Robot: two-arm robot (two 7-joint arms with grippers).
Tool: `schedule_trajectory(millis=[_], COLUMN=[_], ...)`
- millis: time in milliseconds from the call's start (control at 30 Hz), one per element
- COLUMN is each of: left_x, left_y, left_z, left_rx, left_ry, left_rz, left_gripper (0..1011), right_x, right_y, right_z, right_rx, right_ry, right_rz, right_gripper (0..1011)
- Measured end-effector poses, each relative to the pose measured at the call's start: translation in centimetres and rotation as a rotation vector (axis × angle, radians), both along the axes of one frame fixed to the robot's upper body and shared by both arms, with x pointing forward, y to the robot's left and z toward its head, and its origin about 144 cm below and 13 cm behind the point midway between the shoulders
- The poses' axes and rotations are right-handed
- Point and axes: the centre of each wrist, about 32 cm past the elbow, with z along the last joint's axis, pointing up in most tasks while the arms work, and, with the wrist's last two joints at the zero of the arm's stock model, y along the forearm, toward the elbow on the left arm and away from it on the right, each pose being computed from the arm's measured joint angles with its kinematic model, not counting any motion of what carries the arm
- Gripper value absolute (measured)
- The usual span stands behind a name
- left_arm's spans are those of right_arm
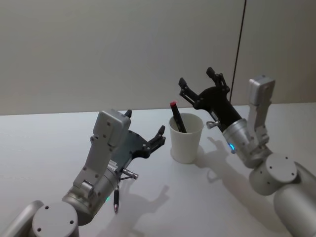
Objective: Place the pen into the pen holder.
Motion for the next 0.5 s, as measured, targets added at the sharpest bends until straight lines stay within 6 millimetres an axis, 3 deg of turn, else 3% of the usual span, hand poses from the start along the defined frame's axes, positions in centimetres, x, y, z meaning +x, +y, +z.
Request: schedule_trajectory(millis=[500], left_x=[0.0], left_y=[0.0], left_z=[0.0], left_rx=[0.000], left_ry=[0.000], left_rz=[0.000], left_gripper=[1004], right_x=[-2.6], right_y=[-2.0], right_z=[2.4], right_rx=[-0.042], right_ry=[0.091], right_rz=[-0.037], right_gripper=[1001])
